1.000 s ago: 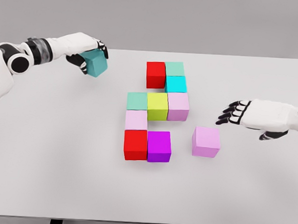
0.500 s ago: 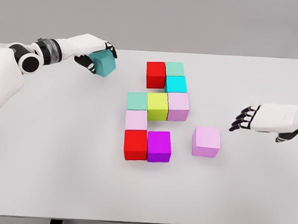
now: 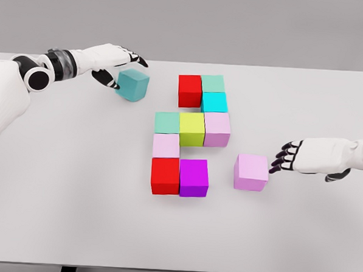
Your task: Assemble the squares on the desktop into the number 2
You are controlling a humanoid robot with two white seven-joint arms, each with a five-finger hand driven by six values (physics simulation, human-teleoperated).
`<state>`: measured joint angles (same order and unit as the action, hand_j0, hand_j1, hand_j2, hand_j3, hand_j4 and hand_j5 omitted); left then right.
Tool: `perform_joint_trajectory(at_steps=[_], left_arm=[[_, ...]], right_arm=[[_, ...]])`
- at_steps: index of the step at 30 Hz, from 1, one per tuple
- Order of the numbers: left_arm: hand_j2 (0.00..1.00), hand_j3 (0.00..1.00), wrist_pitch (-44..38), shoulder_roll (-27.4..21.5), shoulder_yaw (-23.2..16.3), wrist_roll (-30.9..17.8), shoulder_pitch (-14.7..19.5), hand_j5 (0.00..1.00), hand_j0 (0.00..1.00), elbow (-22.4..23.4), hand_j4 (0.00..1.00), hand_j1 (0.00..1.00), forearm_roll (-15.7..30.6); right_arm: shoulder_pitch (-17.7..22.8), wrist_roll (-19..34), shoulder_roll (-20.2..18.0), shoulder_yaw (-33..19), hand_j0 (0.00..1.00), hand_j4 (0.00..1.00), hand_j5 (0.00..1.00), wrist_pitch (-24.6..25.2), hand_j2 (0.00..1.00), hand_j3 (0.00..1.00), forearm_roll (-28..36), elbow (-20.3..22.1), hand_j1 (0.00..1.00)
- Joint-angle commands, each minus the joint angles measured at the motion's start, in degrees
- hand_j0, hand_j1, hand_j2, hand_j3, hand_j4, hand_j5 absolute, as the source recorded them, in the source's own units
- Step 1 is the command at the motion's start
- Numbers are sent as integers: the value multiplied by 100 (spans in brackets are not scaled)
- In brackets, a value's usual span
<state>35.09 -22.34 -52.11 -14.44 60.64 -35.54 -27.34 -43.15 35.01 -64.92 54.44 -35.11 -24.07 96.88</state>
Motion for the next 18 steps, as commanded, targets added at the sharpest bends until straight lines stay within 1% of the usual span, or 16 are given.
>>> perform_joint_trajectory(at_steps=[1, 3, 7, 9, 11, 13, 17, 18], left_arm=[[93, 93, -9, -7, 16, 3, 9, 93, 93, 4, 93, 93, 35], [100, 100, -9, -7, 16, 3, 18, 100, 100, 12, 100, 100, 35], [100, 100, -9, -69, 8, 3, 26, 100, 100, 48, 100, 100, 35], [100, 100, -9, -244, -36, 3, 53, 100, 100, 56, 100, 100, 27], [100, 100, -9, -438, -133, 3, 62, 100, 100, 56, 100, 100, 27], [100, 100, -9, -605, -344, 12, 176, 100, 100, 56, 100, 100, 44], [100, 100, -9, -693, -502, 3, 211, 100, 100, 56, 100, 100, 27], [100, 100, -9, -745, -625, 3, 211, 100, 100, 39, 100, 100, 9]], right_arm=[[0, -1, 32, -3, 100, 100, 100, 11, 100, 100, -116, -3, 100], [0, -1, 84, -3, 100, 100, 100, 11, 100, 100, -151, -11, 100], [0, -1, 120, -3, 100, 100, 100, 11, 100, 100, -151, -64, 100], [0, -1, 155, -3, 100, 100, 100, 11, 100, 100, -169, -90, 100], [0, -1, 234, -3, 100, 100, 100, 11, 100, 100, -230, -143, 100], [0, -1, 304, -3, 100, 100, 100, 11, 100, 100, -309, -161, 100], [0, -1, 357, -12, 100, 100, 100, 11, 100, 100, -318, -152, 100], [0, -1, 357, -12, 100, 100, 100, 11, 100, 100, -318, -143, 100]])
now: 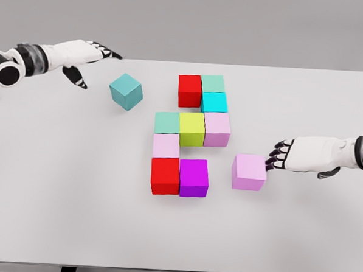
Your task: Assemble the squares on the desktop into the number 2
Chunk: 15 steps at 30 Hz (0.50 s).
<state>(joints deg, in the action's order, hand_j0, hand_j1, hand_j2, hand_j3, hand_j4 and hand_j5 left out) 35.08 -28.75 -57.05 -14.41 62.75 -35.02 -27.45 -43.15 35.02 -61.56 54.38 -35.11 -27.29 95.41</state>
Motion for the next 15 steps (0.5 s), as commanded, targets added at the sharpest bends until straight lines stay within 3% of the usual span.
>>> perform_joint_trajectory(at_steps=[1, 6, 15], left_arm=[[100, 100, -8, -105, -219, -10, 0, 100, 100, -13, 100, 100, -76], [97, 97, -8, -237, -272, -10, 0, 97, 97, -57, 97, 97, -762], [97, 97, -8, -210, -351, -10, 0, 97, 97, -101, 97, 97, -1202]], right_arm=[[0, -2, 30, 2, 99, 99, 99, 11, 99, 99, -5, 30, 99], [0, -2, 65, 2, 99, 99, 99, 11, 99, 99, -13, 206, 99], [0, -2, 65, 2, 99, 99, 99, 11, 99, 99, -5, 417, 99]])
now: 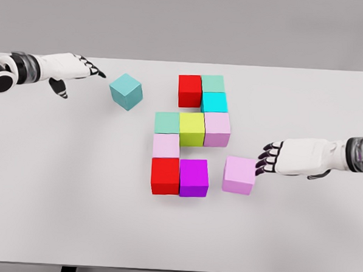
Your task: Assemble the squares on the desktop into the number 2
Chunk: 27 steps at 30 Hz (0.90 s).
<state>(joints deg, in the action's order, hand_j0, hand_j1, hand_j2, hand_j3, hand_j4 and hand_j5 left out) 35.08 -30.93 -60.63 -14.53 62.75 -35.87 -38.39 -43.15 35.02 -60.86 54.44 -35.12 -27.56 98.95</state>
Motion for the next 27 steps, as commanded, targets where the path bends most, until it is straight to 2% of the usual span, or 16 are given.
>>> perform_joint_trajectory(at_steps=[1, 8, 16, 27], left_arm=[[97, 97, -8, 9, -54, 3, 0, 97, 97, -60, 97, 97, -116], [98, 98, -8, -9, -397, -15, 9, 98, 98, -359, 98, 98, -142], [98, 98, -8, -35, -449, -41, 9, 98, 98, -605, 98, 98, -134], [98, 98, -8, -475, -476, -41, -26, 98, 98, -1132, 98, 98, -116]], right_arm=[[0, -2, -5, -4, 99, 99, 99, 12, 99, 99, 22, 89, 99], [0, -2, 39, 5, 100, 100, 100, 12, 100, 100, 23, 107, 100], [-9, -2, 57, -74, 100, 100, 100, 12, 100, 100, -92, 45, 100], [0, -2, 206, -74, 99, 99, 99, 12, 99, 99, -171, 63, 99]])
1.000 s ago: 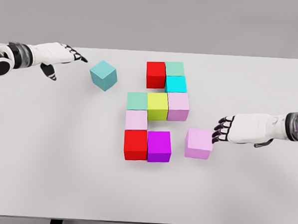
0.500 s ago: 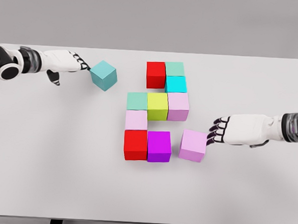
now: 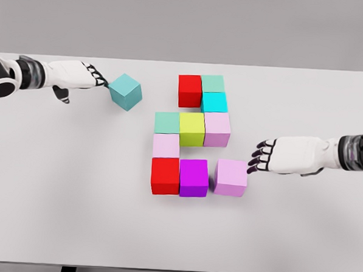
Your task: Assemble the squares on the desktop into the number 2
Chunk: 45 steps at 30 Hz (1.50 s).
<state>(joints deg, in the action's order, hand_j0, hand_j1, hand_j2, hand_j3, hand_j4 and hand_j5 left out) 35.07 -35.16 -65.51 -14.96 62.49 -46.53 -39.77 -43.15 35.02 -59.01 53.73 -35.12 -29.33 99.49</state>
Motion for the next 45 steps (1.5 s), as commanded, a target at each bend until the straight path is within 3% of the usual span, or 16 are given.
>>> perform_joint_trajectory(at_steps=[1, 17, 37, 45], left_arm=[[98, 98, -7, -52, 12, 2, 0, 98, 98, -101, 98, 98, 21], [98, 98, -7, -474, -120, -7, -167, 98, 98, -1191, 98, 98, 21], [98, 98, -7, -474, -112, -86, -264, 98, 98, -1683, 98, 98, 30], [98, 98, -7, -465, -112, -112, -264, 98, 98, -1833, 98, 98, 48]], right_arm=[[0, -2, 21, -3, 100, 100, 100, 12, 100, 100, 6, 0, 100], [0, -2, -14, 32, 100, 100, 100, 12, 100, 100, 24, 53, 100], [35, -2, 135, 76, 100, 100, 100, 12, 100, 100, 77, 167, 100], [35, -2, -102, -169, 100, 100, 100, 12, 100, 100, 68, 18, 100]])
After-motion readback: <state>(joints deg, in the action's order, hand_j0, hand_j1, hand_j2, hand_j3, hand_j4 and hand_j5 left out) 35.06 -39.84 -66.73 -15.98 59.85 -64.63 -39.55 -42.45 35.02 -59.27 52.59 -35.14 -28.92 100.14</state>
